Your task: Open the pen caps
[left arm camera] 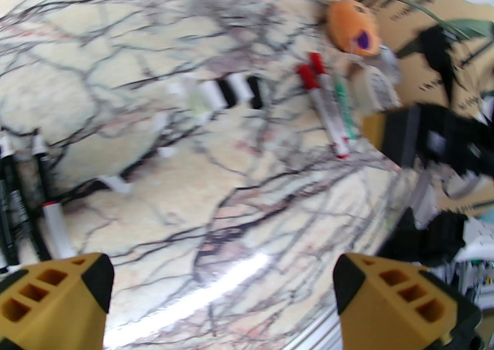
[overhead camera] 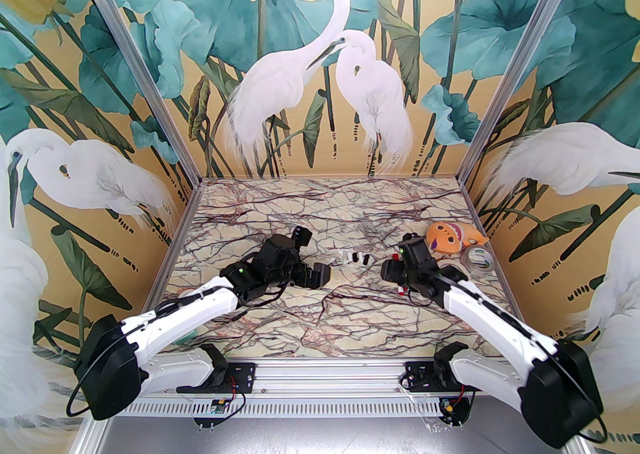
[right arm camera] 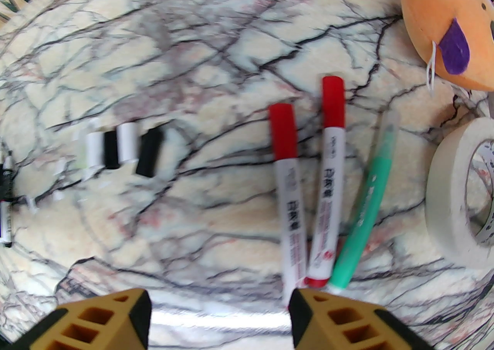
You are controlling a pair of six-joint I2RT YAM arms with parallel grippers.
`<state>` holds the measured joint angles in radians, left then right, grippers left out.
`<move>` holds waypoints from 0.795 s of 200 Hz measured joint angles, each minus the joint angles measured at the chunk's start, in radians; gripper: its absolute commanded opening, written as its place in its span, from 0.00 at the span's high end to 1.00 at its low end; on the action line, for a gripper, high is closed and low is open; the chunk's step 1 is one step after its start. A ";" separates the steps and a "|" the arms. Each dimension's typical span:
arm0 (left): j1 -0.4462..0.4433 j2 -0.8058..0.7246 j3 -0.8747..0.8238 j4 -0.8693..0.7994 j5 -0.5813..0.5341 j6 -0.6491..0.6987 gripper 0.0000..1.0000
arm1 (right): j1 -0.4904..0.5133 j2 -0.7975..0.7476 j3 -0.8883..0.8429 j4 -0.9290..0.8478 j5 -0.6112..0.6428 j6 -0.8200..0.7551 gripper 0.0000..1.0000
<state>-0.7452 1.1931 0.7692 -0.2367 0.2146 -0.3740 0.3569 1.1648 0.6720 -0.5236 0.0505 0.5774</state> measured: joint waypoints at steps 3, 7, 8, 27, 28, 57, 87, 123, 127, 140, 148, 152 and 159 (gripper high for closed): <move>0.000 -0.006 -0.006 0.008 0.011 0.002 0.01 | -0.010 0.014 0.004 0.003 -0.004 -0.007 0.43; 0.000 -0.011 -0.012 0.018 0.025 0.005 0.00 | -0.023 0.029 0.009 0.006 -0.009 -0.010 0.45; 0.000 -0.014 -0.015 0.021 0.030 0.005 0.01 | -0.026 0.033 0.010 0.006 -0.010 -0.014 0.45; 0.000 -0.043 -0.051 0.074 0.074 0.008 0.01 | -0.078 0.114 0.041 0.015 -0.039 -0.044 0.51; 0.000 -0.044 -0.052 0.075 0.075 0.008 0.01 | -0.079 0.118 0.042 0.016 -0.039 -0.047 0.52; 0.000 -0.068 -0.087 0.123 0.106 0.007 0.01 | -0.126 0.226 0.097 0.022 -0.068 -0.089 0.59; 0.000 -0.068 -0.089 0.153 0.119 0.000 0.01 | -0.146 0.310 0.149 0.026 -0.086 -0.123 0.61; 0.000 -0.067 -0.090 0.174 0.130 -0.005 0.00 | -0.147 0.392 0.206 0.026 -0.100 -0.156 0.63; 0.000 -0.067 -0.090 0.176 0.132 -0.007 0.01 | -0.147 0.399 0.211 0.025 -0.100 -0.157 0.63; 0.000 -0.067 -0.094 0.183 0.134 -0.009 0.00 | -0.147 0.419 0.228 0.019 -0.097 -0.164 0.63; 0.000 -0.067 -0.098 0.185 0.134 -0.011 0.01 | -0.147 0.431 0.240 0.016 -0.093 -0.167 0.64; 0.000 -0.067 -0.100 0.187 0.135 -0.014 0.01 | -0.147 0.439 0.247 0.013 -0.091 -0.171 0.64; 0.000 -0.067 -0.104 0.187 0.137 -0.016 0.01 | -0.147 0.450 0.257 0.010 -0.085 -0.176 0.64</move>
<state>-0.7452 1.1263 0.6655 -0.0502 0.3511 -0.3904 0.2100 1.6146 0.9295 -0.5140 -0.0349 0.4011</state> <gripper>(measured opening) 0.995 0.365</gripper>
